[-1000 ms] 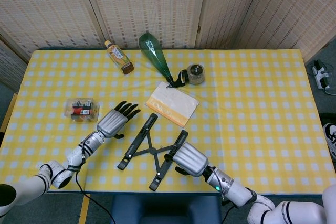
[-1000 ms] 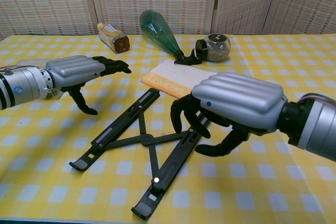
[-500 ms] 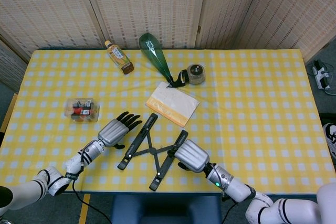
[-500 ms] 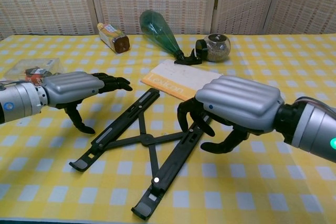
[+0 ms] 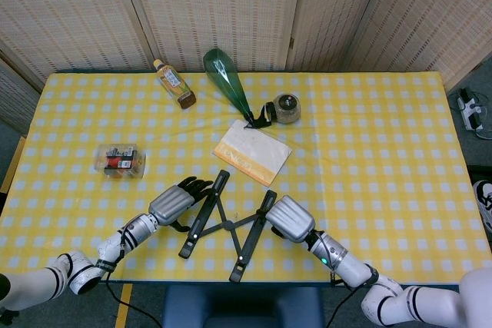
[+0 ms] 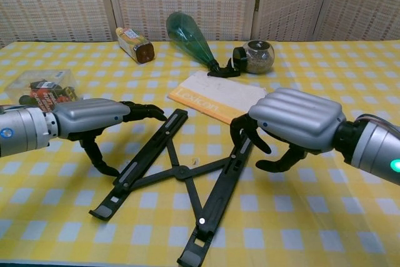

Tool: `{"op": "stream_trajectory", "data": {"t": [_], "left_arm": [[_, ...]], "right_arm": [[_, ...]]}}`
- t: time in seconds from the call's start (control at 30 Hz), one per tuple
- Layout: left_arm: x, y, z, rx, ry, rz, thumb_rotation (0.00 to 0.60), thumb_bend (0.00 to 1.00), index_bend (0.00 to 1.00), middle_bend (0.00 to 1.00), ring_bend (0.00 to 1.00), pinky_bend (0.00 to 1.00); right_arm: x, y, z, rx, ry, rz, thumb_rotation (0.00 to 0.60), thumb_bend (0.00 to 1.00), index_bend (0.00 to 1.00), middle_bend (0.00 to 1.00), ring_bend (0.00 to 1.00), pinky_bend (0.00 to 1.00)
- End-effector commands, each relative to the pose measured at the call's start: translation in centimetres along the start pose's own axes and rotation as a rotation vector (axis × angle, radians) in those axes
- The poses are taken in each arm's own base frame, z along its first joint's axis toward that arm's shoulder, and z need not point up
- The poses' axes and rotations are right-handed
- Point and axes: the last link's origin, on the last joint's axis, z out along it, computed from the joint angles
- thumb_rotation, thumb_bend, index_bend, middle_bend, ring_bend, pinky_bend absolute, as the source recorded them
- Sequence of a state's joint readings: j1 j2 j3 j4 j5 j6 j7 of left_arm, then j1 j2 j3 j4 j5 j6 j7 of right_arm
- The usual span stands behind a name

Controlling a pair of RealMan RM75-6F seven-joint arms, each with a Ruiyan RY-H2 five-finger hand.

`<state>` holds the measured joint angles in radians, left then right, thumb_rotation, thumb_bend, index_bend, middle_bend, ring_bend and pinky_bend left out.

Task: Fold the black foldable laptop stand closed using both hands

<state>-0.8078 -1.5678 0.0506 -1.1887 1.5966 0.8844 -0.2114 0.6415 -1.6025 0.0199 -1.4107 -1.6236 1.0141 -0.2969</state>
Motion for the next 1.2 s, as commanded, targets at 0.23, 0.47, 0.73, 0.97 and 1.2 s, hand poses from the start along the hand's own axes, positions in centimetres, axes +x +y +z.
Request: {"op": "stream_trajectory", "data": {"t": [0.23, 0.47, 0.73, 0.97, 1.2], "left_arm": [[-0.1, 0.3, -0.1, -0.002, -0.009, -0.021, 0.600, 0.18, 0.00, 0.00, 0.00, 0.00], [-0.2, 0.7, -0.2, -0.009, -0.018, -0.045, 0.600, 0.18, 0.00, 0.00, 0.00, 0.00], [-0.3, 0.7, -0.3, -0.011, -0.023, -0.063, 0.600, 0.18, 0.00, 0.00, 0.00, 0.00], [-0.5, 1.2, -0.4, -0.030, -0.033, -0.072, 0.600, 0.18, 0.00, 0.00, 0.00, 0.00], [-0.1, 1.6, -0.2, -0.048, -0.020, -0.064, 0.600, 0.18, 0.00, 0.00, 0.00, 0.00]], "right_arm": [[-1.7, 1.3, 0.7, -0.010, 0.026, -0.089, 0.600, 0.34, 0.47, 0.69, 0.79, 0.80], [-3.1, 1.8, 2.0, -0.019, 0.057, -0.142, 0.600, 0.33, 0.47, 0.69, 0.79, 0.80], [-4.0, 1.6, 3.3, -0.011, 0.081, -0.169, 0.600, 0.34, 0.47, 0.69, 0.79, 0.80], [-4.1, 1.2, 4.7, -0.015, 0.112, -0.189, 0.600, 0.34, 0.47, 0.69, 0.79, 0.80], [-3.6, 0.8, 5.6, -0.010, 0.146, -0.187, 0.600, 0.34, 0.47, 0.69, 0.79, 0.80]]}}
